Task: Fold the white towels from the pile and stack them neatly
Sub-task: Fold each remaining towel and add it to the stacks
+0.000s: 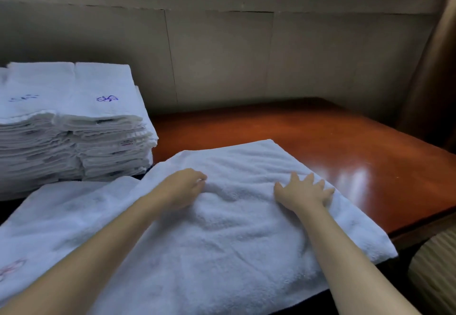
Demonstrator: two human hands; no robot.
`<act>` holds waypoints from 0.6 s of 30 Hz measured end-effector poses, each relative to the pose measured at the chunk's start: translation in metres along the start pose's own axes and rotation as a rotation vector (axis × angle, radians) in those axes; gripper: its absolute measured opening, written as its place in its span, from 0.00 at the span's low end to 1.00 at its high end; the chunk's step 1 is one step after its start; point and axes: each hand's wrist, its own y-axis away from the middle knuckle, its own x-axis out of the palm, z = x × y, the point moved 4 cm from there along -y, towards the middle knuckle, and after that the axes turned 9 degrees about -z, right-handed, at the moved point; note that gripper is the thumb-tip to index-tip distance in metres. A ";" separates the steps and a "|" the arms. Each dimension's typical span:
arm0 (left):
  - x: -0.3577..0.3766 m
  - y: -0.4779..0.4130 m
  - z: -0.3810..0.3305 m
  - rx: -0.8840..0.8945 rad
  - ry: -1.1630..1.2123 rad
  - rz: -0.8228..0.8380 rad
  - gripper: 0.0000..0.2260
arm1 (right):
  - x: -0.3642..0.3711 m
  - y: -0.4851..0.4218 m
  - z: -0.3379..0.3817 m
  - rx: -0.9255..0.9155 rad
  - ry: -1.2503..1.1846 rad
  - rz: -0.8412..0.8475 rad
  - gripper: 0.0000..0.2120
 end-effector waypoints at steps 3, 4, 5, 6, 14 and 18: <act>-0.006 0.051 0.017 0.068 0.014 0.043 0.21 | -0.010 0.013 0.046 -0.195 0.085 -0.078 0.25; -0.012 0.066 0.027 0.063 0.009 0.006 0.22 | -0.009 0.023 0.068 -0.311 0.069 -0.118 0.24; -0.020 0.079 0.037 0.049 0.004 -0.038 0.22 | -0.007 0.036 0.091 -0.428 0.036 -0.146 0.23; -0.028 0.092 0.049 0.029 -0.008 -0.078 0.22 | -0.005 0.050 0.114 -0.539 -0.008 -0.164 0.24; -0.095 0.194 0.166 -0.555 0.097 -0.384 0.14 | 0.030 0.134 0.208 -0.903 -0.113 -0.012 0.25; -0.098 0.247 0.204 -0.653 0.144 -0.169 0.17 | 0.019 0.148 0.221 -0.962 -0.179 -0.190 0.18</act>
